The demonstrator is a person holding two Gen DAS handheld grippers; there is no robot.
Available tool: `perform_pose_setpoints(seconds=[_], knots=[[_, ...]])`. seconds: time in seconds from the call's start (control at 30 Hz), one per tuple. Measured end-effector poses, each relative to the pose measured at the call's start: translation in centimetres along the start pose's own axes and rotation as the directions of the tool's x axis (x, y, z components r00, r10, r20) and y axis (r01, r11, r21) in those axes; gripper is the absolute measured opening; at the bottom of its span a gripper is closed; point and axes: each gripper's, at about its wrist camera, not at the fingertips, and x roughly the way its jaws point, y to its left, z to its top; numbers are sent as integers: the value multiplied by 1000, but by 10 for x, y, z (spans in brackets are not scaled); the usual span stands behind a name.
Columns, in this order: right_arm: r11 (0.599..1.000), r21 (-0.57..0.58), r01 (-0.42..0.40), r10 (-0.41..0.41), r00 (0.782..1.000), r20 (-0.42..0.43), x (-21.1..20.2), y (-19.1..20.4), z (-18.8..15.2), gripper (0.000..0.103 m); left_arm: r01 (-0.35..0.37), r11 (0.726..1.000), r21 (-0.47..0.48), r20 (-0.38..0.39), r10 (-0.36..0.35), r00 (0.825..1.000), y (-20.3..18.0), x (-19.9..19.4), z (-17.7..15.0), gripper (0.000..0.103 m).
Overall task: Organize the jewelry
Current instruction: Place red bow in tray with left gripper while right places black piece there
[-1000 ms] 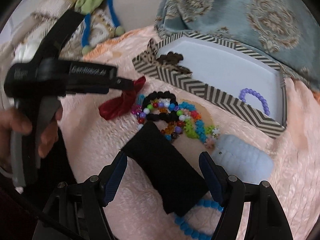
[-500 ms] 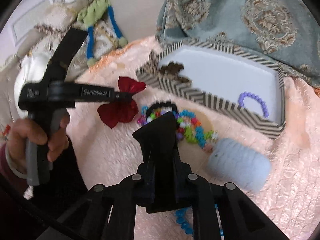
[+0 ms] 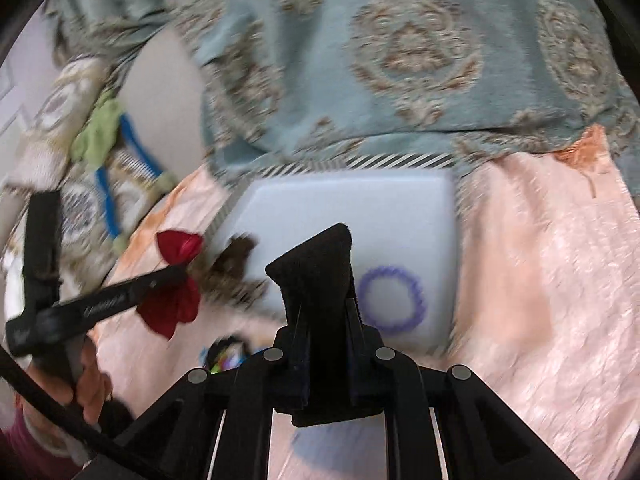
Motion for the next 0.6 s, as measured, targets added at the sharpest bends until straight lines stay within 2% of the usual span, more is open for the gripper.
perform_pose_setpoints(seconds=[0.3, 0.6], knots=[[992, 73, 102, -101, 995, -6, 52, -33, 59, 12, -61, 997, 48, -2, 61, 998, -7, 57, 63, 15], [977, 140, 163, -156, 986, -59, 108, -69, 90, 12, -119, 989, 85, -32, 122, 992, -6, 120, 105, 15]])
